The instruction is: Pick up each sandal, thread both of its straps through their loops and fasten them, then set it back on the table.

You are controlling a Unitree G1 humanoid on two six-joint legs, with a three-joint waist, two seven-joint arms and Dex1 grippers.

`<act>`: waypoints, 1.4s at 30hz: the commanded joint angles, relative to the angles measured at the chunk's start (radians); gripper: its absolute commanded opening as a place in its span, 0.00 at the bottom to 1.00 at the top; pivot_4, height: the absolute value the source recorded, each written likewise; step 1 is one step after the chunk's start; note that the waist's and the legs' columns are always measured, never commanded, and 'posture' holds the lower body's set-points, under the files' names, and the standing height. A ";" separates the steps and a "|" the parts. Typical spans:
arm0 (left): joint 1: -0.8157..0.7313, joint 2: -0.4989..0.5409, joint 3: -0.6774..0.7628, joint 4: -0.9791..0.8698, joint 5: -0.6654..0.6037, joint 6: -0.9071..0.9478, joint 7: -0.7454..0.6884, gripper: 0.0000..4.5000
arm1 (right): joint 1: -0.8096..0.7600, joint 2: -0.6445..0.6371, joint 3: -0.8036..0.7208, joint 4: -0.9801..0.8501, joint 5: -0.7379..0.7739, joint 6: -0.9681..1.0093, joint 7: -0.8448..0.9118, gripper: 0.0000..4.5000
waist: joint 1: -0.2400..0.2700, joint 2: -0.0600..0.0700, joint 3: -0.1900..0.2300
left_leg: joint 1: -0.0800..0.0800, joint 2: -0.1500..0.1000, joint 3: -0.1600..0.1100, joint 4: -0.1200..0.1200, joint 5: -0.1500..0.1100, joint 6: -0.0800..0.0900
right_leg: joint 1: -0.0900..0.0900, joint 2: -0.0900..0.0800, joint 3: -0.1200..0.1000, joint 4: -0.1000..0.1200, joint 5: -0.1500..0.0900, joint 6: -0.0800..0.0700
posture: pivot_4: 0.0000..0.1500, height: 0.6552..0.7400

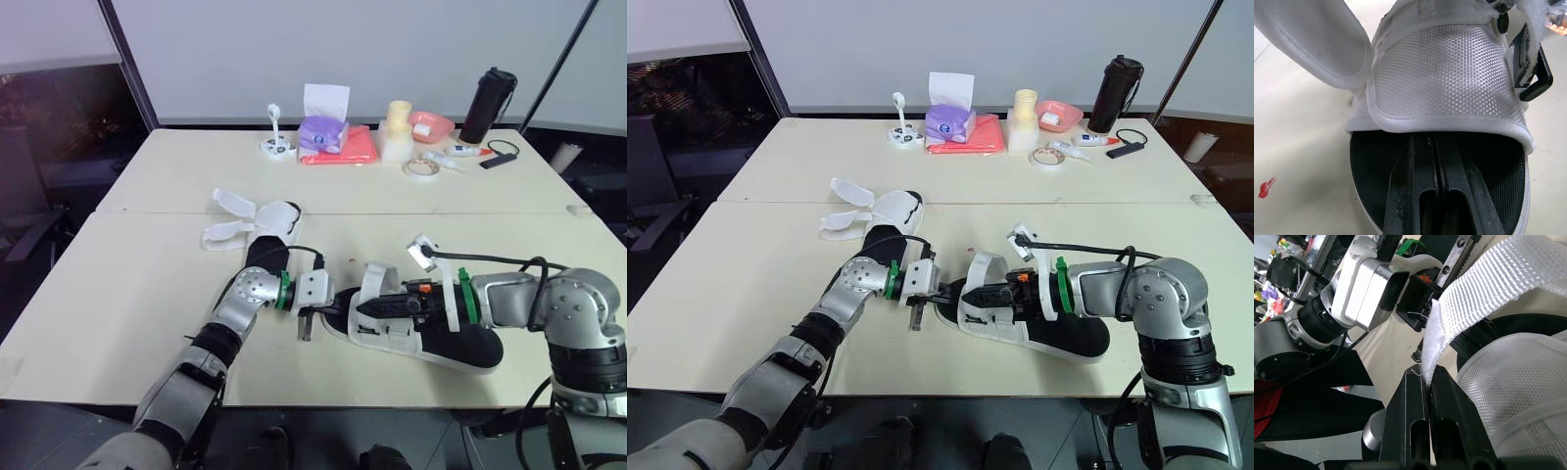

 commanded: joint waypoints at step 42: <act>0.027 -0.010 -0.067 0.051 0.083 0.012 0.009 0.00 | 0.047 -0.223 0.319 -0.193 -0.386 -0.354 0.251 0.02 | 0.002 0.000 0.000 | -0.001 0.000 -0.005 -0.002 0.000 0.000 | 0.008 -0.001 -0.010 -0.013 0.000 0.001 | 1.00 1.00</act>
